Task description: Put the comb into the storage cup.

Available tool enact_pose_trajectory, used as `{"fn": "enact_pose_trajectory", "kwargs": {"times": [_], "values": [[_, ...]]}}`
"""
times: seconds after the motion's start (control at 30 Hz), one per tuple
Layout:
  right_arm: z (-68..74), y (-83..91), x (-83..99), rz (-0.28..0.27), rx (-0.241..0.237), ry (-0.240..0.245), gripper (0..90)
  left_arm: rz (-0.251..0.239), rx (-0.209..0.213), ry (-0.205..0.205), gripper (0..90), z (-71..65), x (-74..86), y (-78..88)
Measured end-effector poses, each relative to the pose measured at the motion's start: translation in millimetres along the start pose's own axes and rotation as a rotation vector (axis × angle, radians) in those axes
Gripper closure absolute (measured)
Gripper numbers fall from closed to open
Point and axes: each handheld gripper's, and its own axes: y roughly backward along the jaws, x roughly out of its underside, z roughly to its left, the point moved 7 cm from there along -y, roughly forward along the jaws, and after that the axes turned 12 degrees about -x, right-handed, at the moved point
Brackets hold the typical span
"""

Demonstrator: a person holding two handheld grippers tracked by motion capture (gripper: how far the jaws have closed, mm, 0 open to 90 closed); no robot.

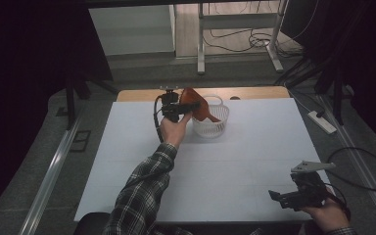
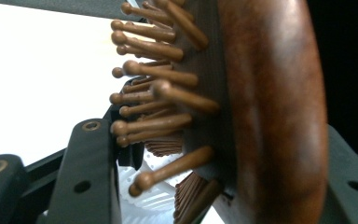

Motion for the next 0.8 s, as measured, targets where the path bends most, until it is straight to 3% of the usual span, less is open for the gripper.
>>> {"fn": "enact_pose_trajectory", "kwargs": {"times": [0.17, 0.33, 0.8], "values": [[-0.1, -0.2, 0.0, 0.001, 0.000, -0.001, 0.8, 0.005, -0.022, -0.006, 42.9, 3.4, 1.4, -1.0], [-0.2, -0.1, 0.0, 0.001, 0.002, -0.001, 0.8, 0.013, -0.056, -0.039, 39.3, 2.1, 1.1, -1.4], [1.1, 0.8, -0.3, -0.009, -0.010, 0.012, 0.0, 0.034, -0.037, -0.059, 30.8, 4.7, -2.1, 0.4]]}}
